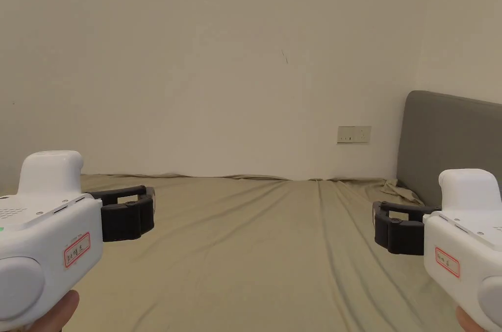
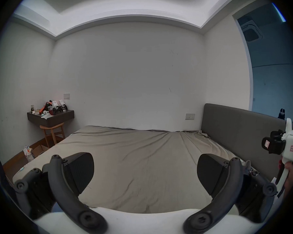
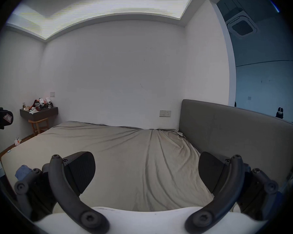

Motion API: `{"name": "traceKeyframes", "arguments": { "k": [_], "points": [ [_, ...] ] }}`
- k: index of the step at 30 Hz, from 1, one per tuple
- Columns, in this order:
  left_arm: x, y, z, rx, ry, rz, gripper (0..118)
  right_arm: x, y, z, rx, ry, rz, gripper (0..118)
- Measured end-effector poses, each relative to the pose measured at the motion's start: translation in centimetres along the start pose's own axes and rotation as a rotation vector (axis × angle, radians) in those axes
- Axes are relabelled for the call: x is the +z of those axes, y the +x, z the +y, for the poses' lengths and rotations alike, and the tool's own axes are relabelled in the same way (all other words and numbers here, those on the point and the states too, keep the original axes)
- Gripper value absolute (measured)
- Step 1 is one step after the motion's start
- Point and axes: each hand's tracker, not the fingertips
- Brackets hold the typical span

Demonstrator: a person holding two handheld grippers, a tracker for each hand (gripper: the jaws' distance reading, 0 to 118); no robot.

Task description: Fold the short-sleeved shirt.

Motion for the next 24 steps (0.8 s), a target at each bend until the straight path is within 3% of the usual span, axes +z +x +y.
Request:
{"name": "traceKeyframes", "arguments": {
  "k": [3,8,13,24],
  "points": [
    [-0.1,0.0,-0.4,-0.001,-0.008,-0.002,118,-0.3,0.0,-0.2,0.027,-0.009,0.005,118],
    [-0.6,-0.3,-0.8,0.011,-0.017,-0.009,118,-0.5,0.6,-0.4,-0.042,-0.001,0.053,118],
    [-0.9,-0.4,-0.8,-0.009,-0.027,0.013,118,-0.5,0.7,-0.2,-0.053,0.011,0.119,118],
    [-1.1,-0.3,-1.1,-0.062,-0.028,0.035,118,-0.3,0.4,0.2,-0.032,0.035,0.086,118]
  ]
}}
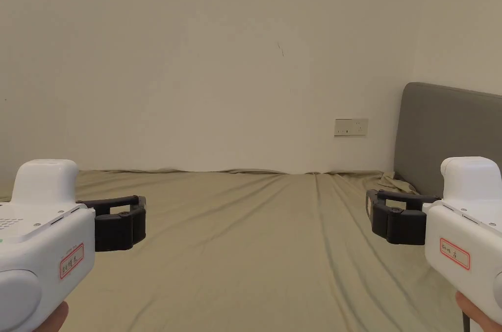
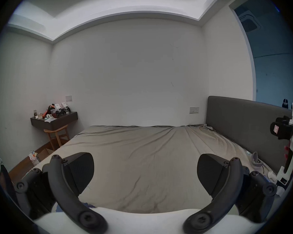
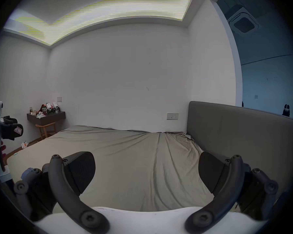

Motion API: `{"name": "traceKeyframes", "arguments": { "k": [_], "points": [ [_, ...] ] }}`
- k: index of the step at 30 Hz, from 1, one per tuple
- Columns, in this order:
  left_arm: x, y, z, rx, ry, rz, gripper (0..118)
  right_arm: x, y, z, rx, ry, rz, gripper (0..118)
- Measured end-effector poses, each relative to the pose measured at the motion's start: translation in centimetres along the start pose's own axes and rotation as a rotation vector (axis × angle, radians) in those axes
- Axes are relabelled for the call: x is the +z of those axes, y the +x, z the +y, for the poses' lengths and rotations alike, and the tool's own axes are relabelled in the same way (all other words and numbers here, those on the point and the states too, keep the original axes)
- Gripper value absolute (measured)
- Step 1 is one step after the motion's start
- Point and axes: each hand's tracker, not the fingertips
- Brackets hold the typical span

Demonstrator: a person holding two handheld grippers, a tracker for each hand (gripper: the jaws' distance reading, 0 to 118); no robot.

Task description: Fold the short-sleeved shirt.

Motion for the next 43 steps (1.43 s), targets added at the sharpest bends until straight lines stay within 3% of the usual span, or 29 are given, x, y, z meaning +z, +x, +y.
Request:
{"name": "traceKeyframes", "arguments": {
  "k": [8,10,12,15,20,24,27,29,31,33,39,43],
  "points": [
    [0.0,-0.6,0.1,0.031,0.0,-0.001,118,0.1,0.0,0.0,-0.031,-0.02,0.0,118],
    [0.1,-0.6,0.1,0.036,-0.001,-0.005,118,0.1,0.1,0.1,-0.084,-0.036,0.022,118],
    [0.1,-0.5,0.1,0.036,-0.003,-0.009,118,0.0,-0.3,0.6,-0.091,-0.099,-0.033,118],
    [0.0,-0.3,0.1,0.033,-0.013,-0.018,118,0.4,-0.1,0.8,-0.141,-0.041,0.045,118],
    [-0.3,0.0,0.2,0.049,-0.023,-0.048,118,0.7,0.1,1.3,-0.228,-0.089,0.051,118],
    [-0.6,0.5,0.3,0.029,-0.029,-0.047,118,0.6,-0.3,1.3,-0.201,-0.107,0.008,118],
    [-0.6,0.8,0.3,0.022,-0.029,-0.056,118,0.5,-0.8,1.1,-0.174,-0.111,-0.102,118],
    [-0.7,0.9,0.2,0.03,-0.029,-0.068,118,0.7,-0.7,0.8,-0.189,-0.066,-0.053,118],
    [-0.9,1.1,0.3,0.044,-0.033,-0.078,118,0.9,-0.1,0.7,-0.277,-0.048,0.049,118],
    [-0.9,1.2,0.3,0.046,-0.034,-0.089,118,0.7,0.2,0.9,-0.314,-0.039,0.042,118],
    [-0.7,1.4,0.4,0.039,-0.016,-0.088,118,0.1,0.1,0.8,-0.257,-0.05,-0.028,118],
    [-0.7,1.3,0.4,0.052,-0.005,-0.079,118,0.1,-0.6,0.1,-0.134,0.011,-0.099,118]
  ]
}}
